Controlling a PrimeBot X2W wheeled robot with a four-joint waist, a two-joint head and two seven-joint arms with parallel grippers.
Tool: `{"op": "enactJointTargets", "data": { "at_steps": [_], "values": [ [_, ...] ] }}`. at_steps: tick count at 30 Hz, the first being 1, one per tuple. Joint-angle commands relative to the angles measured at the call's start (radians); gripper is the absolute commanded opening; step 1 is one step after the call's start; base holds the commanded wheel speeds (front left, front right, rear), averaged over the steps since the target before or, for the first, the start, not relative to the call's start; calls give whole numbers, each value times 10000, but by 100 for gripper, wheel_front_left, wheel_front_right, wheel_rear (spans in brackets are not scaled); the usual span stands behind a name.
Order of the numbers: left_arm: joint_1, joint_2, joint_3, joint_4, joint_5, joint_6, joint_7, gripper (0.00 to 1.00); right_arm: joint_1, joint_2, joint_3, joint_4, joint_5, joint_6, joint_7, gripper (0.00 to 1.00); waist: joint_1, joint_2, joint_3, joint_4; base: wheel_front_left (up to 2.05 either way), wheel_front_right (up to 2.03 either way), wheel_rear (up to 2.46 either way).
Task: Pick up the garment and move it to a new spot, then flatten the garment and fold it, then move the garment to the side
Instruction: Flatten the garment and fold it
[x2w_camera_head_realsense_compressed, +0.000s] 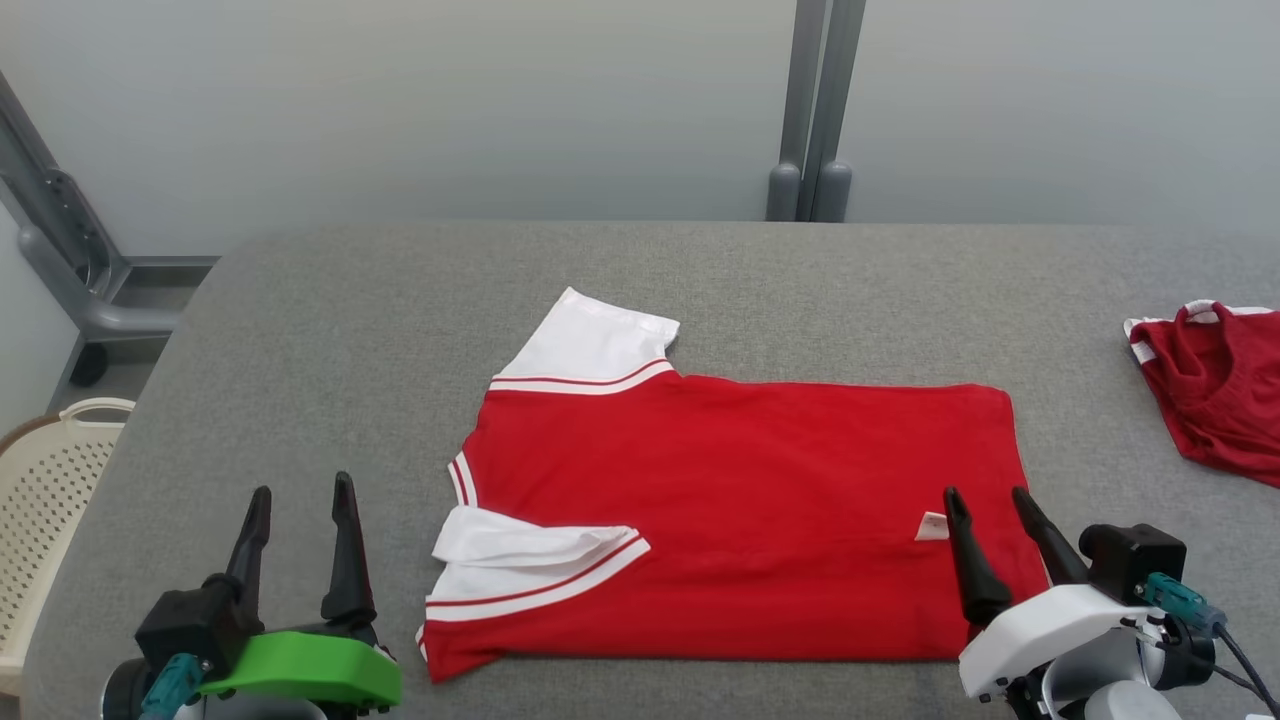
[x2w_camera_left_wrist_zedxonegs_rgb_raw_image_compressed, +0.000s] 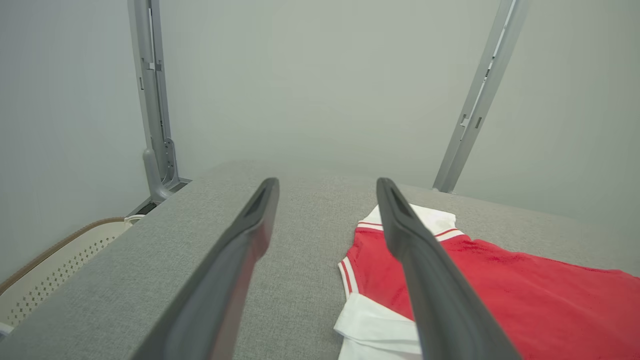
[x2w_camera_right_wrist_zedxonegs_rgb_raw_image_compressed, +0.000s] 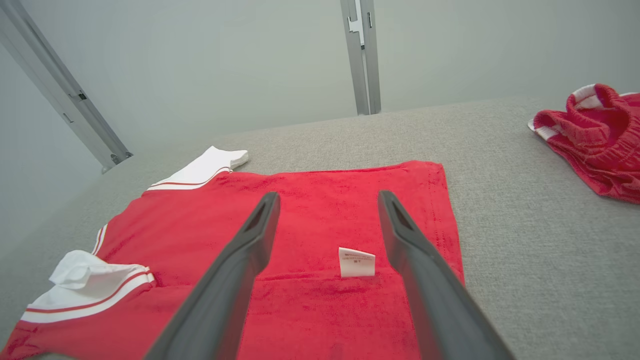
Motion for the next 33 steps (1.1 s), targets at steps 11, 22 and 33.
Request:
{"op": "enactJointTargets", "data": {
  "at_steps": [11, 22, 33],
  "values": [
    [1131, -901, 851, -104, 2014, -1436, -20, 100, -297, -27, 387, 420, -548, -10, -1400, 100, 0, 0, -474, -20, 0, 0, 0],
    [1571, -1011, 808, 1125, 2892, -1609, -21, 100, 171, -19, 132, 544, -1658, -10, -1258, 100, 0, 0, -492, -305, 0, 0, 0],
    [1251, -982, 937, 1744, 2744, -1919, -21, 100, 134, -17, -40, 618, -1749, -10, -1065, 100, 0, 0, -407, -381, 0, 0, 0]
  ]
}}
